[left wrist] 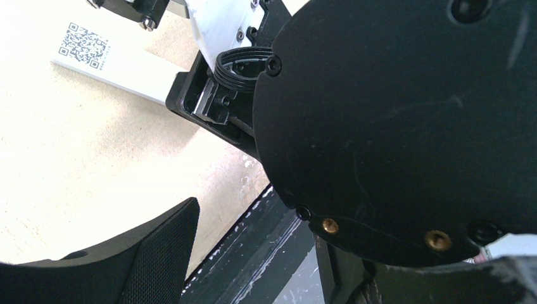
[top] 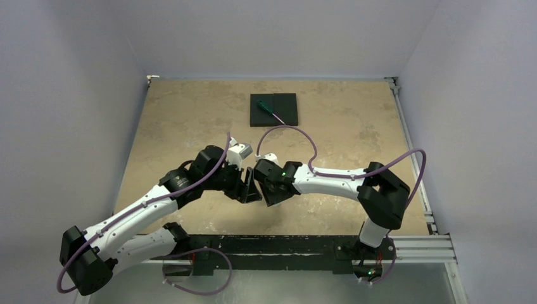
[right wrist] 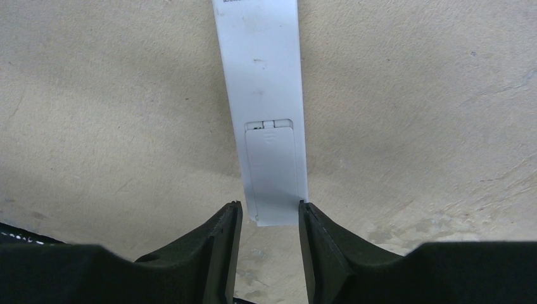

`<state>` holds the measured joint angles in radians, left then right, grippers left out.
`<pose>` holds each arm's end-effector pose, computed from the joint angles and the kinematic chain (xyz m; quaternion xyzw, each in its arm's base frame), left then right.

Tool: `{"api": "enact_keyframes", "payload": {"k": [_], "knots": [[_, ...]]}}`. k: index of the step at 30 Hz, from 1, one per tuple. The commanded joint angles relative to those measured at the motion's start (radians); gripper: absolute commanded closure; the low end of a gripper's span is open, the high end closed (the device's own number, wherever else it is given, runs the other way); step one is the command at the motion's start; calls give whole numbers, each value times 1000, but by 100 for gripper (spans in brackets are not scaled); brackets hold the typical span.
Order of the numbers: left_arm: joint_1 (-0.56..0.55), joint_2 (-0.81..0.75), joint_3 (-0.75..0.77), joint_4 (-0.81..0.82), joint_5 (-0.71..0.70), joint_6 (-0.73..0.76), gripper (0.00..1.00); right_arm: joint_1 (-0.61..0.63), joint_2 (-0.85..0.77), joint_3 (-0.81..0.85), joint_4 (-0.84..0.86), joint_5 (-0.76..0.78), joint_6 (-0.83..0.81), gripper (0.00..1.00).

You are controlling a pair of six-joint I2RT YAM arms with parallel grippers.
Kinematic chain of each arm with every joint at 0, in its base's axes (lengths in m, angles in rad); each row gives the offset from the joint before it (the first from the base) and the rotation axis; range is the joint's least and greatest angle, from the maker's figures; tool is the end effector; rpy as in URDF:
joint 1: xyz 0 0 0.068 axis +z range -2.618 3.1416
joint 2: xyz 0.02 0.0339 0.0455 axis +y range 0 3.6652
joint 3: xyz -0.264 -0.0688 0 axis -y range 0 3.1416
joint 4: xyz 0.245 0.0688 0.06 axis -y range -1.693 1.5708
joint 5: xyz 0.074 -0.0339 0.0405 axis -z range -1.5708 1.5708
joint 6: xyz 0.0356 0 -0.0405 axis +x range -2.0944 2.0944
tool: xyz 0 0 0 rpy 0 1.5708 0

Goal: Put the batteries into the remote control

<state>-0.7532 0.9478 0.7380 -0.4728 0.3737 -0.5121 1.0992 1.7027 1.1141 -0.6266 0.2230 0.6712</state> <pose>0.1379 -0.1471 0.2680 0.1859 0.8712 -0.3849 0.2413 0.1568 0.2901 0.1872 -0.1885 0.9600 0.0667 0.1961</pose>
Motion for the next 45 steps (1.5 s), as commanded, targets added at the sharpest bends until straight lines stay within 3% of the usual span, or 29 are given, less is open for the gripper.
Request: {"api": "enact_keyframes", "payload": {"k": [1,11,25,30,35,37,40,42,45], "knots": [[2,5,-4,27,-13,4,35,25,-30,56,-3,50,14,53],[2,11,-5,22,-35,0,35,25,-131,17,-12,82,31,49],[3,63,2,-4,-156,-31,36,25,-367,-216,122,66,37,50],[3,119,7,17,-203,-32,37,25,-434,-280,162,36,25,53],[7,202,62,17,-245,-13,41,24,-465,-327,205,-5,5,64],[7,235,79,43,-250,-7,44,25,-473,-344,217,-22,-7,70],[6,308,115,63,-256,0,60,25,-490,-365,225,-45,-17,85],[6,352,150,69,-264,5,75,25,-503,-372,235,-53,-30,100],[7,408,187,90,-265,3,97,25,-521,-387,262,-81,-43,100]]}}
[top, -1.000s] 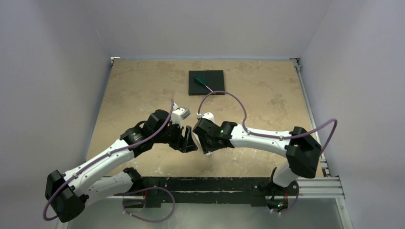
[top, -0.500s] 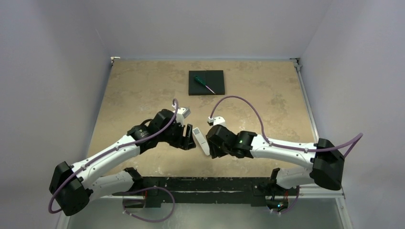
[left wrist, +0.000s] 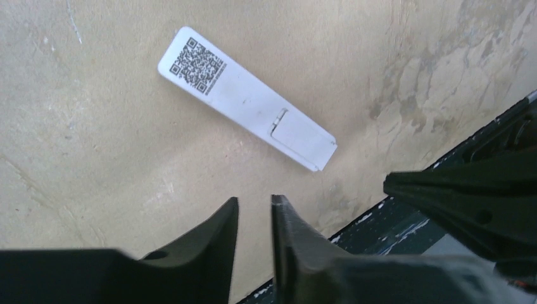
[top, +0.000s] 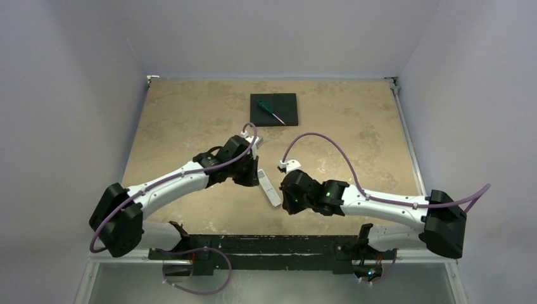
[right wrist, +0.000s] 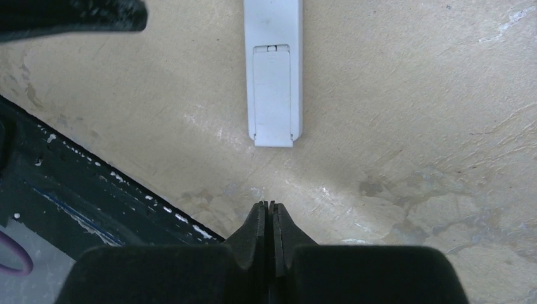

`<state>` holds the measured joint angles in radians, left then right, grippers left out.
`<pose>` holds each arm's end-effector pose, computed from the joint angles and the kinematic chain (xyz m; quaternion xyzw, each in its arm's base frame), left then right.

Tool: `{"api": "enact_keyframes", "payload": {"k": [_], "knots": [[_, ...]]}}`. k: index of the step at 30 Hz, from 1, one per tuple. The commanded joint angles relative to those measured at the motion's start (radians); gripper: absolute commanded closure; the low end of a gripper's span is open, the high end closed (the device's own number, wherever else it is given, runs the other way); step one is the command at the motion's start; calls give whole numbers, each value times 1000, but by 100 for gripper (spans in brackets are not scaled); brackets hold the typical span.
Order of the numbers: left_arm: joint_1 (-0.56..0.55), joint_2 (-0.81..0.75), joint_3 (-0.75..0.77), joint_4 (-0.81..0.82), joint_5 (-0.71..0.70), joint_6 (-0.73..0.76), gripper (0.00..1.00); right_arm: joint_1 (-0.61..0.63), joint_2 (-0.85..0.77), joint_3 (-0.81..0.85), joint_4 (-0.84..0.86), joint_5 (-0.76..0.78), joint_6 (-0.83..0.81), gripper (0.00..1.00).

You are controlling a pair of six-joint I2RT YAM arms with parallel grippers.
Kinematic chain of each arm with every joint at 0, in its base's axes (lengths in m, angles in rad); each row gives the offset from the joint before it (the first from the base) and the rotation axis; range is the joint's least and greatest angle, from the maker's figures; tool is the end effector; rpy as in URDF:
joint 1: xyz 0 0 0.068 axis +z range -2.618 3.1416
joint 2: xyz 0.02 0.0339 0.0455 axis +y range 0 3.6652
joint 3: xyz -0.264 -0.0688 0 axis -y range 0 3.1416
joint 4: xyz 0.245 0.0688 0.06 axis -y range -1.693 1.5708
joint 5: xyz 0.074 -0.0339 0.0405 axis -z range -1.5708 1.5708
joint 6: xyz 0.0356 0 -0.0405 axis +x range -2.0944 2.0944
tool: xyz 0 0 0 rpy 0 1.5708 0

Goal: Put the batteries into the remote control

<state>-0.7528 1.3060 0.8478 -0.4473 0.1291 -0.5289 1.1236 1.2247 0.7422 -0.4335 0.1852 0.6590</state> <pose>0.1900 -0.1843 0.2277 0.1263 0.9350 -0.2437 0.2248 0.1104 0.2151 0.2149 -0.1881 0.9243 0.1941 0.2693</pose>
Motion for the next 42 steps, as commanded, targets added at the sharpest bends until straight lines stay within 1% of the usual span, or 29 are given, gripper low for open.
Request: {"api": "enact_keyframes", "payload": {"k": [1,5,13,19,23,27,38,42], "knots": [[6,67,90,68,-22,20,100,1,-49,-22,80,-54,-34,100],[6,139,145,91,-26,20,100,1,-58,-52,135,-96,-35,100],[6,314,286,106,-19,43,100,1,-10,-102,270,-160,-24,100],[7,451,371,109,-21,56,100,1,20,-134,373,-175,10,100],[8,515,414,87,-80,72,100,1,50,-129,417,-176,35,100],[16,558,420,86,-97,69,100,2,87,-128,485,-184,63,100],[20,616,379,66,-126,57,100,7,170,-111,517,-184,76,100],[22,606,350,52,-171,50,100,9,168,-121,512,-183,82,100]]}}
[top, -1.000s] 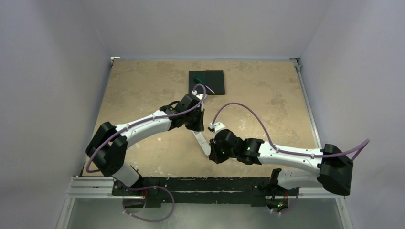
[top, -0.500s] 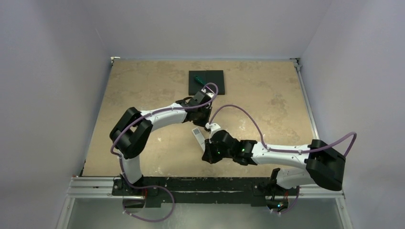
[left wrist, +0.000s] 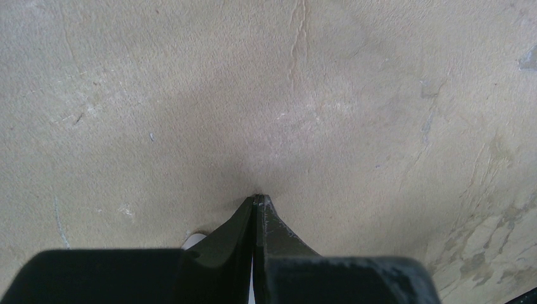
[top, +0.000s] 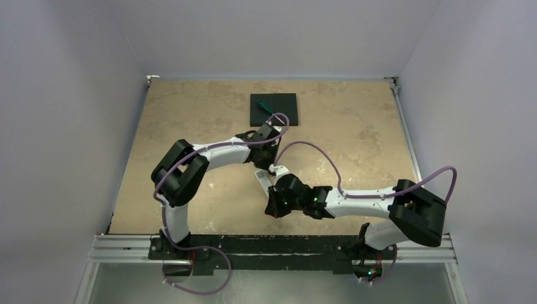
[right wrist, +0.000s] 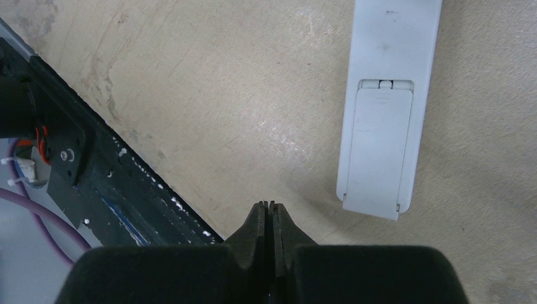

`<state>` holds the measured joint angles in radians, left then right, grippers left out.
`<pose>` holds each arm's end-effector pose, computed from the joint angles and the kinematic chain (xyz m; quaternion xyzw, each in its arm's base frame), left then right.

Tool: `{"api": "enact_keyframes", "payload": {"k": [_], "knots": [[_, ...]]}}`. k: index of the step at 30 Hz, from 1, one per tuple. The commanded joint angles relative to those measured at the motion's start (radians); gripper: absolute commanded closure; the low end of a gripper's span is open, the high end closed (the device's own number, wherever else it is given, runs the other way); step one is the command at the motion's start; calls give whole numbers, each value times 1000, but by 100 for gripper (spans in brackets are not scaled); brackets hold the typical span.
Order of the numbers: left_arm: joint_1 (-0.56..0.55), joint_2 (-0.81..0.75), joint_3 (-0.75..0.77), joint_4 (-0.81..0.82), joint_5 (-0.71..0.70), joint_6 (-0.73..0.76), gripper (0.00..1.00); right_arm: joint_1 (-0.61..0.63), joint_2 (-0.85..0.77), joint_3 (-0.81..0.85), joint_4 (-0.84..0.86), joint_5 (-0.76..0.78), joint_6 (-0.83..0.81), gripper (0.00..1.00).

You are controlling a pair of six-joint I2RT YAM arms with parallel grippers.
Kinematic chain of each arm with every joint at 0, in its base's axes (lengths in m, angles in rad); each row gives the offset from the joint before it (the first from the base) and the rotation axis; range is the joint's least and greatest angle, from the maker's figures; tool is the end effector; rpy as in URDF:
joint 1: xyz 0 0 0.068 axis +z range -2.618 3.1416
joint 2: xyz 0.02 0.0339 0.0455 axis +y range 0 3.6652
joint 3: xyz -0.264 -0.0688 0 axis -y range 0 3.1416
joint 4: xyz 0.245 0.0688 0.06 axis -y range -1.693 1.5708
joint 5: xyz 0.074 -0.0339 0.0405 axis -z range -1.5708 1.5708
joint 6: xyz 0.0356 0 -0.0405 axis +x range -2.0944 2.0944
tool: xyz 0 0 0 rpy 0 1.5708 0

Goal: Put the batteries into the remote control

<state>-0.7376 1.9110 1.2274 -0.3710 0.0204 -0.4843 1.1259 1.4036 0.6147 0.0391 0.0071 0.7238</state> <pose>0.2882 -0.2628 0.1588 0.1247 0.9588 -0.1545 0.2034 0.1171 0.2449 0.1676 -0.1817 0.8987 0.3167 0.2428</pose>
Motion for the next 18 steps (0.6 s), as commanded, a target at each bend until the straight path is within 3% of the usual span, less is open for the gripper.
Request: {"api": "enact_keyframes", "payload": {"k": [1,18], "knots": [[6,-5,-39,-24,-65,3,100,6,-15,6,34,1,18,100],[7,-165,-196,-28,-106,-25,100,6,-184,15,-173,121,42,88]]}}
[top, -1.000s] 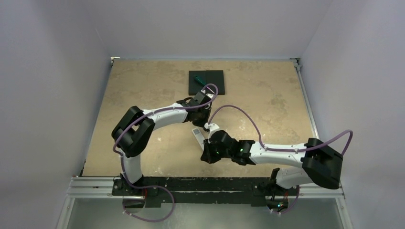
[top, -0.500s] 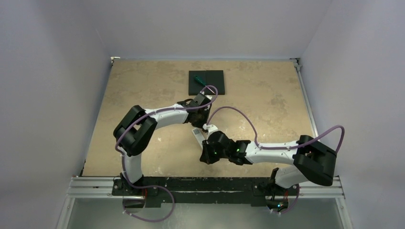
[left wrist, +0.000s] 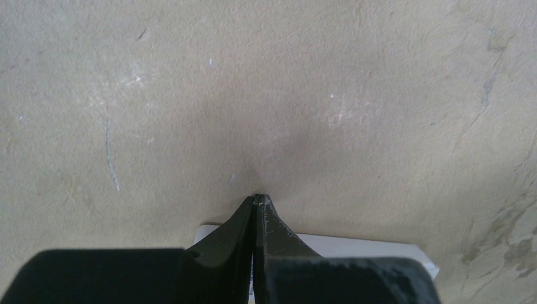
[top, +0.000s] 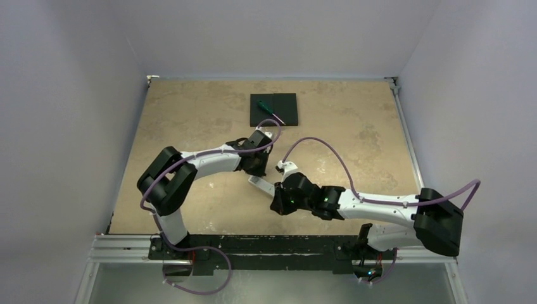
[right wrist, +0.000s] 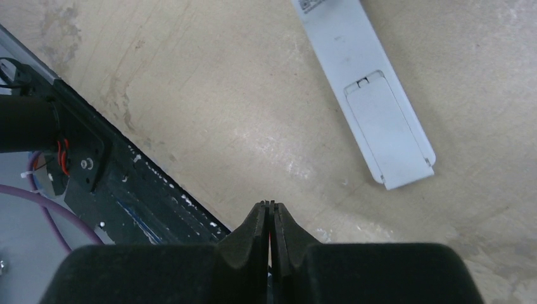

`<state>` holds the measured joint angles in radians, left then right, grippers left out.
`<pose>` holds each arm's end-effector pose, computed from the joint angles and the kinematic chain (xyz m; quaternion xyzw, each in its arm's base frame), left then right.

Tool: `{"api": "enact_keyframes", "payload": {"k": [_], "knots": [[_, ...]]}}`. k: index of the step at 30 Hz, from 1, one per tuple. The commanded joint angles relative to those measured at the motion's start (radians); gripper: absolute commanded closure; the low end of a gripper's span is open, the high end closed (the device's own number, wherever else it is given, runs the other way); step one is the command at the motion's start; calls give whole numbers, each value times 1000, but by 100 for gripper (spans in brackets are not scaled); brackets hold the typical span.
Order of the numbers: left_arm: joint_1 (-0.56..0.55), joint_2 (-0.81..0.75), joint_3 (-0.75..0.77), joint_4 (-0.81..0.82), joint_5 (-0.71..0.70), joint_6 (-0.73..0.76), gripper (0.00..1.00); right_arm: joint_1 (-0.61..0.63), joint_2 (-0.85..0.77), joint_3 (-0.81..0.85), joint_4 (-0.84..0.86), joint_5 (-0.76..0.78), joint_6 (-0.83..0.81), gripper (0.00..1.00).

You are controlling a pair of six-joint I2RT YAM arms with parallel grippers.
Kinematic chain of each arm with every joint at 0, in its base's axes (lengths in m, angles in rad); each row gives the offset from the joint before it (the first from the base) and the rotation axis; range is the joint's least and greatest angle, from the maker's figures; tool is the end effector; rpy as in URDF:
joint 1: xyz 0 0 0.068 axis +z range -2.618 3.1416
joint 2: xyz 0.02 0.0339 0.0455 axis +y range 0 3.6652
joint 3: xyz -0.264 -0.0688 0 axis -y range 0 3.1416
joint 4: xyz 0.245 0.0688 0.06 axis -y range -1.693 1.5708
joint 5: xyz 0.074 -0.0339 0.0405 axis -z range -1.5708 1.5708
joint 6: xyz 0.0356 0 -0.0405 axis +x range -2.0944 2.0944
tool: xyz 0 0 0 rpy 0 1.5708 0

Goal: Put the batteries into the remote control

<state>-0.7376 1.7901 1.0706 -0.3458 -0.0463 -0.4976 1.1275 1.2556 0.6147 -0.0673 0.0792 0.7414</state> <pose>0.2633 -0.2371 0.1590 0.1101 0.9617 -0.1265 0.2168 0.1113 0.2279 0.1949 -0.1579 0.8940 0.3146 0.2772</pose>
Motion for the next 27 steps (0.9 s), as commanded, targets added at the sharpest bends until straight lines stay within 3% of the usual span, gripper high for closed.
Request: {"api": "enact_keyframes", "payload": {"k": [1,13,27], "knots": [[6,-52,-47,-54,-41,-12,100,5,-43,18,-85,63,28,87],[5,-154,-141,-51,-45,-35,100,3,-115,77,-266,245,59,59],[6,-230,-197,-56,-44,-57,100,-55,-38,178,-323,300,-4,50]]}}
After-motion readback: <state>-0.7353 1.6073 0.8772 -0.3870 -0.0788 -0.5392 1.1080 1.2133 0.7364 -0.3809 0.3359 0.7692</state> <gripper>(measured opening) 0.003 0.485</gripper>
